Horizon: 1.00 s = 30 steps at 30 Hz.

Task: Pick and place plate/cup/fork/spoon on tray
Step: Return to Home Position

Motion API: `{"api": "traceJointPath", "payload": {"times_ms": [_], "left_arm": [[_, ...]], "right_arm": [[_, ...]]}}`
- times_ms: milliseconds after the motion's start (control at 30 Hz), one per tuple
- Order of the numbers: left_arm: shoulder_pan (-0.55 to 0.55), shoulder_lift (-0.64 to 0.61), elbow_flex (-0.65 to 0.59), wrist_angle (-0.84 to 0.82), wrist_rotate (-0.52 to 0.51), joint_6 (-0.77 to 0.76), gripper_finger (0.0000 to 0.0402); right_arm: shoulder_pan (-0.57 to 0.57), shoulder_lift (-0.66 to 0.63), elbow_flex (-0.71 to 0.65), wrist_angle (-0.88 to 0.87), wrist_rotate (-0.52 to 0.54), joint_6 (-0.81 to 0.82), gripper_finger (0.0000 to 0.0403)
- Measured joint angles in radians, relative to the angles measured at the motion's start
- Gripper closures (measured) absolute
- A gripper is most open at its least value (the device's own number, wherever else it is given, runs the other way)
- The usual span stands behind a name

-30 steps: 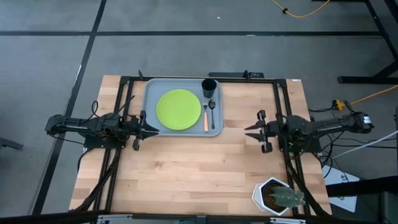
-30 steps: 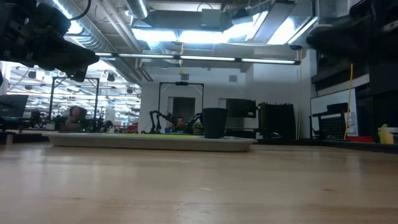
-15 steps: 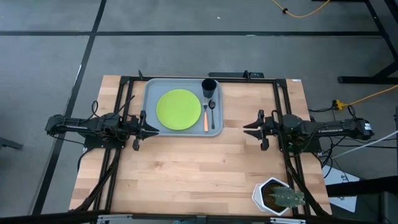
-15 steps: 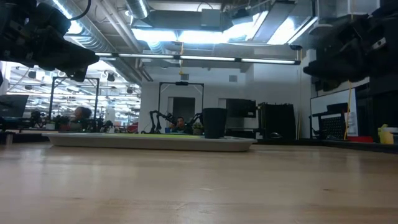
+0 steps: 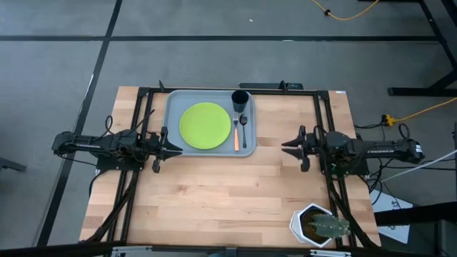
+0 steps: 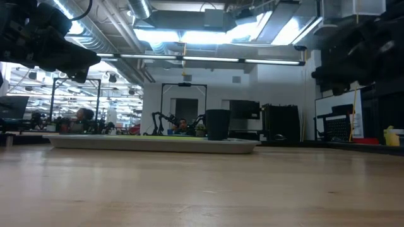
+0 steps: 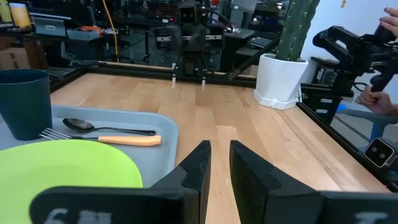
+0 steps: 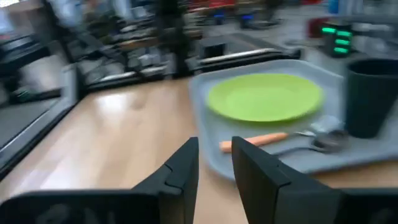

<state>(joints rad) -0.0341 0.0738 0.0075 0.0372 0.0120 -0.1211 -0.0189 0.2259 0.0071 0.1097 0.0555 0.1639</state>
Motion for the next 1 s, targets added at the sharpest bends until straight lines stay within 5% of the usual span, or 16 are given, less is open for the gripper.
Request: {"api": "traceJointPath", "payload": {"times_ms": [167,1000], "left_arm": [[0.0,0.0,0.0,0.0,0.0,0.0,0.0349],[0.0,0.0,0.0,0.0,0.0,0.0,0.0349]], "right_arm": [[0.001,-0.08,0.0,-0.036,-0.153,-0.092,0.0302],[0.0,-0.173,0.0,-0.086,-0.076,-0.067,0.0302]]}}
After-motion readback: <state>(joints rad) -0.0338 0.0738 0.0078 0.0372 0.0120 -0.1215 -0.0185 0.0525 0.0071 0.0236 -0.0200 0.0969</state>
